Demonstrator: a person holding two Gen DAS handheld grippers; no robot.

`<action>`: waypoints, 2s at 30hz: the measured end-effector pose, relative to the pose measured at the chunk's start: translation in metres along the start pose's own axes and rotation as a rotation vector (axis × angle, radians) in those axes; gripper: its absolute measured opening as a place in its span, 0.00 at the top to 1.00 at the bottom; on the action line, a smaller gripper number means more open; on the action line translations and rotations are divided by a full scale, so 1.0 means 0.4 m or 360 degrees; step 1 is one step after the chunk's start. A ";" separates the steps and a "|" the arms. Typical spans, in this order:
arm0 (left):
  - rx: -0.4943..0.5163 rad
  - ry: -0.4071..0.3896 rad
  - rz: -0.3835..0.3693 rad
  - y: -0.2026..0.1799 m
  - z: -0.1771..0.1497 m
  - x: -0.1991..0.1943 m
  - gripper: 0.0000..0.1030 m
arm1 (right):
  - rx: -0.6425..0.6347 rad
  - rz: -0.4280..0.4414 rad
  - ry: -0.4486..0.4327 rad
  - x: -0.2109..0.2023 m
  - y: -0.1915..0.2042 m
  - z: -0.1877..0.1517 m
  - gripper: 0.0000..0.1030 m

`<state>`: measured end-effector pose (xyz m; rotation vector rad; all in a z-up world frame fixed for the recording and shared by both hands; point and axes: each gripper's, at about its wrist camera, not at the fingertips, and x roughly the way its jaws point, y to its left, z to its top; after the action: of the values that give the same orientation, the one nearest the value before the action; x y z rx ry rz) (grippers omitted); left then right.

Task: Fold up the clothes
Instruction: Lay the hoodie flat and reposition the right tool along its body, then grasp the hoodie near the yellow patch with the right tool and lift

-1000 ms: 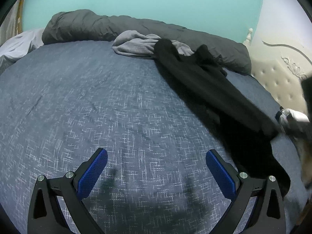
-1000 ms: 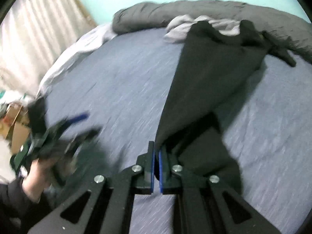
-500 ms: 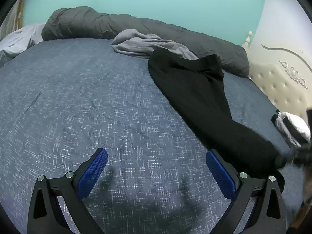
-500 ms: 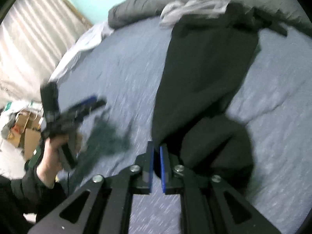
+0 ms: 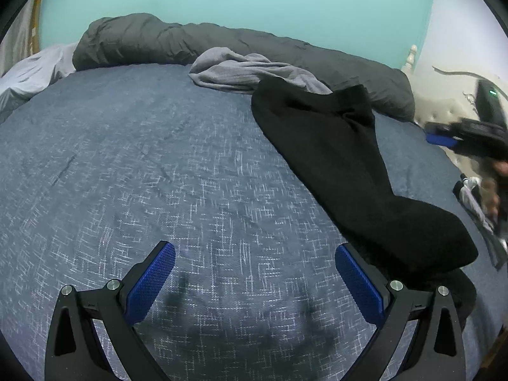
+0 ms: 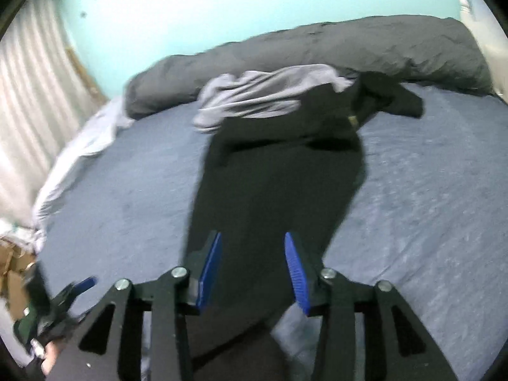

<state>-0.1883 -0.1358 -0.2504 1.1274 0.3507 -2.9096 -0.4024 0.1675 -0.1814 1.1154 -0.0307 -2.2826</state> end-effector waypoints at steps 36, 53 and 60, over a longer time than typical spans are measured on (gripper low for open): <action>-0.0026 0.0008 0.0058 0.032 -0.004 0.001 0.00 | -0.0185 0.0116 0.0019 0.216 0.116 0.076 0.90; -0.0127 -0.0026 0.0050 0.083 0.002 -0.026 0.00 | -0.0516 0.0407 0.0412 0.137 0.382 -0.211 0.96; -0.0146 -0.0029 0.0048 0.097 0.002 -0.030 0.00 | -0.0269 0.0330 0.0097 0.008 0.306 -0.115 0.93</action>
<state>-0.1769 -0.1749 -0.2497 1.0830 0.4571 -2.8437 -0.3094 0.0756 -0.1806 1.0419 0.0665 -2.0268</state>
